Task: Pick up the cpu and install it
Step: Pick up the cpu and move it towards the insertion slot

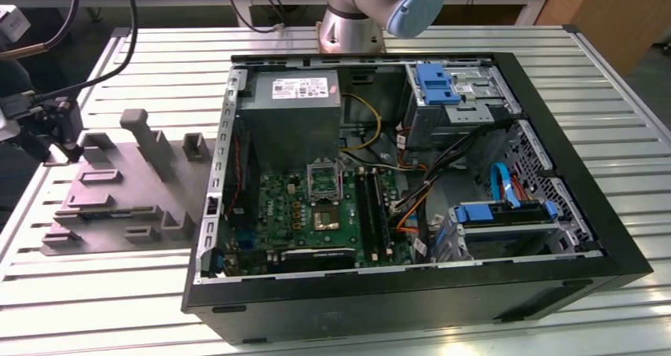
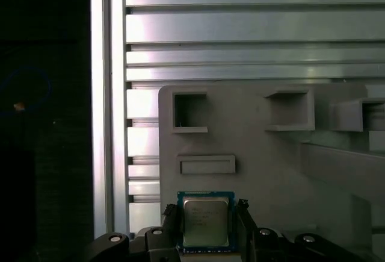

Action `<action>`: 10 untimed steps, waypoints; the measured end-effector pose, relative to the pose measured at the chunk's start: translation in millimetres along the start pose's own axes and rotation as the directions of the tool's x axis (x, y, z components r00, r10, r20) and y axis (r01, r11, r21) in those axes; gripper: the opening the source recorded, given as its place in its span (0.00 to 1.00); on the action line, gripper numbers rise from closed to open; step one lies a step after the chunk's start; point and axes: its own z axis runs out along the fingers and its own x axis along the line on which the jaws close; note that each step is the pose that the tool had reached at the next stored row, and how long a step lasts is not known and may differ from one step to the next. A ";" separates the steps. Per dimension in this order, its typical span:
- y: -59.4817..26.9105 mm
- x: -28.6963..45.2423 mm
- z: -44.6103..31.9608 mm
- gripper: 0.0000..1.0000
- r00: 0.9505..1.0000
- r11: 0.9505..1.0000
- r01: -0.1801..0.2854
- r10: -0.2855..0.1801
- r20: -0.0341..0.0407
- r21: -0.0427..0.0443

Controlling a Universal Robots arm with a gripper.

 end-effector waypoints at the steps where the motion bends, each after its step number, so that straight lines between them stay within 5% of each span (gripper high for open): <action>1: 0.0 0.0 -1.4 0.47 1.000 1.000 0.000 0.000 0.000 0.000; 10: 0.2 0.0 -5.9 0.47 1.000 1.000 0.000 0.000 0.000 0.000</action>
